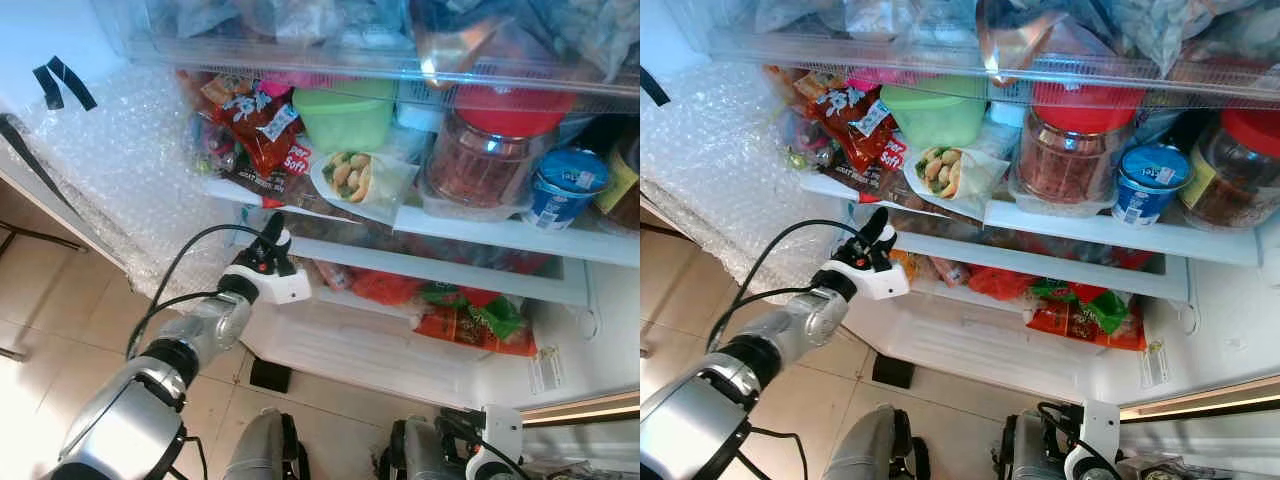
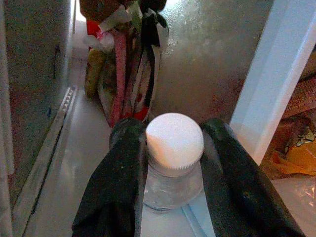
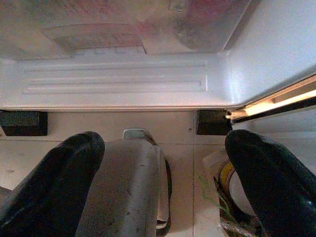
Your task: Restocking fridge
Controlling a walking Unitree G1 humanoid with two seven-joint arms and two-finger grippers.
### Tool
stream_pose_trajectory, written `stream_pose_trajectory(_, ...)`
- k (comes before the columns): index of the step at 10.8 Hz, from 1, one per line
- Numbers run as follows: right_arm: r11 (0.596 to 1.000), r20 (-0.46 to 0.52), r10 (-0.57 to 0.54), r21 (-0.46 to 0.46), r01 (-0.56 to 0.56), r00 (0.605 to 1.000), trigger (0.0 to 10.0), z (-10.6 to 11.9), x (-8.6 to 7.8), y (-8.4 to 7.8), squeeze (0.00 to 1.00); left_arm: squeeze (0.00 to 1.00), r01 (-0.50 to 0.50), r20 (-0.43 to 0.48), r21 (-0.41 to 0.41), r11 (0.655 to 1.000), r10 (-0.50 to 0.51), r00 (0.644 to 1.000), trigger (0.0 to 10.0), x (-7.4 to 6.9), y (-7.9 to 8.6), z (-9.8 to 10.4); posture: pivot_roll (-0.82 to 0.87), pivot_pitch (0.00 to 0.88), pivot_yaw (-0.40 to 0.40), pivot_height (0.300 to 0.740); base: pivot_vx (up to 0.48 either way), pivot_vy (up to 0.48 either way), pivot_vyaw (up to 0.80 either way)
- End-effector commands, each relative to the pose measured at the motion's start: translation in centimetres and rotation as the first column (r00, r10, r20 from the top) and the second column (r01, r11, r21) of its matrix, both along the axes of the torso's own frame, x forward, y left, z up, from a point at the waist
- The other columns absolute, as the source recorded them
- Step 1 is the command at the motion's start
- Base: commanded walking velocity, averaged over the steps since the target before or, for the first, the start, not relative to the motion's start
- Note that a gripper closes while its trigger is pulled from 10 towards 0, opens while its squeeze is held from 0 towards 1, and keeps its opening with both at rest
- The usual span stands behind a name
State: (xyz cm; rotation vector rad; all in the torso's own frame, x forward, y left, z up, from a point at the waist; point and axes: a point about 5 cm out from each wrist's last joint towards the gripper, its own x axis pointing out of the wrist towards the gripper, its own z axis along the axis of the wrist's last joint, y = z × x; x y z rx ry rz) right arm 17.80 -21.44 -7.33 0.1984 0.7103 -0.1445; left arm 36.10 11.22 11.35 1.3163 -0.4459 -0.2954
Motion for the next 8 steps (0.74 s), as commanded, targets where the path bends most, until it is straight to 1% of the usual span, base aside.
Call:
stream_pose_trajectory(1,0.998,-0.131,-0.007,0.058,0.015,0.991,10.0,-1.9,-3.4,1.4,0.0,0.0,0.0,0.015,0.021,1.0,0.0,1.0,10.0,-0.1,1.1,-0.1,0.06,0.245,0.118,0.65,0.0,0.0,0.0)
stream_pose_trajectory(3,0.998,-0.135,-0.014,0.052,0.021,0.991,10.0,-2.0,-3.5,1.3,0.0,0.0,0.089,0.031,0.045,0.995,-0.09,0.995,10.0,-0.2,0.3,0.3,0.05,0.251,0.12,0.65,0.0,0.0,0.0)
stream_pose_trajectory(4,0.998,-0.134,-0.018,0.051,0.025,0.991,10.0,-2.0,-3.6,1.3,0.0,0.0,0.119,0.024,0.055,0.991,-0.121,0.992,10.0,-0.2,-0.1,0.5,0.04,0.254,0.12,0.65,0.0,0.0,0.0)
stream_pose_trajectory(6,0.998,-0.134,-0.017,0.05,0.024,0.991,10.0,-2.0,-3.7,1.2,0.0,0.0,0.106,0.017,0.067,0.992,-0.107,0.994,10.0,0.1,0.0,0.7,0.04,0.26,0.122,0.65,0.0,0.0,0.0)
stream_pose_trajectory(7,0.998,-0.135,-0.016,0.05,0.023,0.991,10.0,-2.0,-3.7,1.3,0.0,0.91,0.085,0.015,0.062,0.994,-0.086,0.996,10.0,0.3,0.3,0.7,0.04,0.26,0.122,0.65,0.0,0.0,0.0)
stream_pose_trajectory(8,0.999,-0.136,-0.015,0.05,0.022,0.991,10.0,-2.0,-3.7,1.2,0.0,1.0,0.067,0.005,0.065,0.996,-0.067,0.998,10.0,0.3,0.5,0.6,0.04,0.263,0.121,0.65,0.0,0.0,0.0)
